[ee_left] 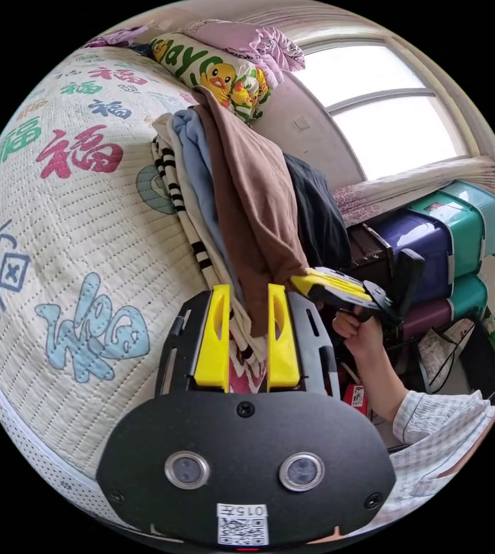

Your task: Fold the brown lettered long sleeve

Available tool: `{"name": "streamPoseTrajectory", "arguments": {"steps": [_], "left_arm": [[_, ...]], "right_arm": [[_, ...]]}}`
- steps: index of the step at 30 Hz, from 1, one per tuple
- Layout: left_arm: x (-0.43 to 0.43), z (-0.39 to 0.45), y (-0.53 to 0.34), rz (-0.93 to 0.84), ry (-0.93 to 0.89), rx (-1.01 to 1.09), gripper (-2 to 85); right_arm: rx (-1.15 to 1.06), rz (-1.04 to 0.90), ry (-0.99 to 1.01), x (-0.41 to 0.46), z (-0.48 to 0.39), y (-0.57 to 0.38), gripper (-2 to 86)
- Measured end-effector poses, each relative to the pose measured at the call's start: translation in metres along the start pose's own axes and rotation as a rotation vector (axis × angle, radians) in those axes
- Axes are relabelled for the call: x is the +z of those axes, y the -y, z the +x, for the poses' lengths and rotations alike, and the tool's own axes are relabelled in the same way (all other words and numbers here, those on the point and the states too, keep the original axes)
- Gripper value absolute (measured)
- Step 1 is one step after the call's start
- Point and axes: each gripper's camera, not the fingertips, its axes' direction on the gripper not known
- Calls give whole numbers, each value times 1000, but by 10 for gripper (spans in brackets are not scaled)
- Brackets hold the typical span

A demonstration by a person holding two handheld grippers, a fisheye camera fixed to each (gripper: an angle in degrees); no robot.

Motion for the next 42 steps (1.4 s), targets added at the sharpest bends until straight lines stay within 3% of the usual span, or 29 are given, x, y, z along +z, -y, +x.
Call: {"name": "streamPoseTrajectory", "arguments": {"steps": [7, 12, 16, 21, 24, 28, 35, 42], "left_arm": [[6, -15, 11, 4, -19, -41, 42], [-31, -26, 5, 123, -314, -72, -3], [-66, -3, 10, 174, -418, -37, -7], [-152, 33, 13, 302, -614, 41, -8], [-220, 59, -3, 344, -701, 141, -8], [-312, 89, -44, 367, -665, 255, -8], [-470, 85, -175, 459, -688, 161, -8], [-597, 53, -261, 661, -449, 113, -9]], "right_arm": [[135, 168, 100, -29, 40, -38, 10], [93, 257, 133, -50, 24, -45, 8], [76, 366, 157, -97, 5, -41, 7], [-16, 485, 176, -169, -42, -26, 7], [-50, 580, 300, -207, -78, -20, 7], [-103, 626, 426, -231, -142, -15, 7], [-181, 574, 761, -210, -267, 0, 6], [-251, 514, 783, -186, -379, 72, 6]]}}
